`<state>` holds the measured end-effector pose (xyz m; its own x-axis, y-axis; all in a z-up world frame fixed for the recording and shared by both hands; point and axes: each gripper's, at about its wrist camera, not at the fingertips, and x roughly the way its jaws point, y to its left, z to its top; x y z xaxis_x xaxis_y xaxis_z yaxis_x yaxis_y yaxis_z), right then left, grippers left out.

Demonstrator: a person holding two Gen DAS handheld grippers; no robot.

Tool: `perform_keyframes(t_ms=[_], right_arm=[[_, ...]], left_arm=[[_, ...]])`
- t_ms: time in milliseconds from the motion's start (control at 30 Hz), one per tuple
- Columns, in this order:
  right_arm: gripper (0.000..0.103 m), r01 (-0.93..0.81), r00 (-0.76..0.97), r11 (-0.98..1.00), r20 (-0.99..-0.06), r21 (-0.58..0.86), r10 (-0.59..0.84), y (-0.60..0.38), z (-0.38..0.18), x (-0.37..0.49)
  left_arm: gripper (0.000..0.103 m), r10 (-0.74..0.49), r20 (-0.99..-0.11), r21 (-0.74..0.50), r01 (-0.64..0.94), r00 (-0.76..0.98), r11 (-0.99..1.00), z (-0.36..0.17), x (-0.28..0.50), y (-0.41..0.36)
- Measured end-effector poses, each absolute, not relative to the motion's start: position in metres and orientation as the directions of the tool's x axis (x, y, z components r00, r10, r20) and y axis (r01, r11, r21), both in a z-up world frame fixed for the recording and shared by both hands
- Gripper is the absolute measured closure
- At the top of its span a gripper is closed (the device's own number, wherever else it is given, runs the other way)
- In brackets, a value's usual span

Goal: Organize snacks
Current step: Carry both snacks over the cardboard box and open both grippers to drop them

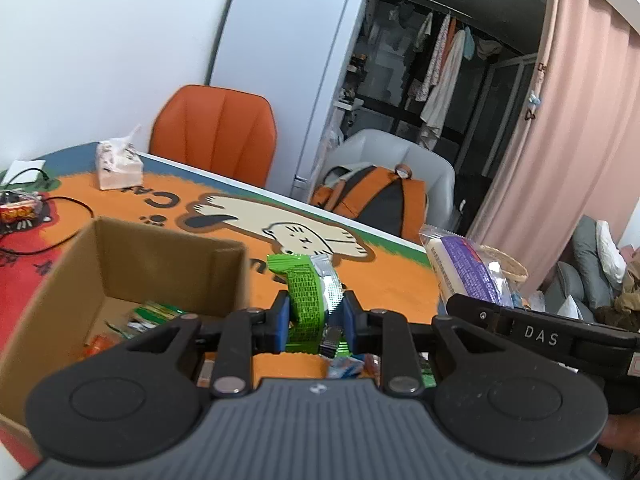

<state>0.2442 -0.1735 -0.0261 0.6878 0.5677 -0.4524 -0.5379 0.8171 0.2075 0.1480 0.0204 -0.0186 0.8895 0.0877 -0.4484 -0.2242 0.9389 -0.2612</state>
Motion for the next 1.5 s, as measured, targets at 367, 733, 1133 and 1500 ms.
perform_keyframes(t_ms=[367,733,1133,1500], right_arm=[[0.07,-0.589,0.655,0.779,-0.439,0.213,0.615,-0.131,-0.017,0.233],[0.07,-0.639,0.621,0.742,-0.434,0.202,0.653,-0.093,-0.01,0.217],[0.07,-0.688,0.574,0.698,-0.439,0.199,0.691,-0.059,-0.008,0.198],[0.068,-0.689,0.567,0.699,-0.456,0.193,0.686,-0.035,-0.01,0.2]], left_arm=[[0.077,0.131,-0.448,-0.294,-0.284,0.885,0.913,-0.018,0.124,0.064],[0.077,0.169,-0.464,-0.314,-0.34,0.87,0.887,-0.021,0.099,0.096],[0.068,0.237,-0.469,-0.33,-0.418,0.851,0.846,-0.018,0.074,0.122],[0.056,0.253,-0.468,-0.342,-0.437,0.847,0.832,-0.021,0.063,0.131]])
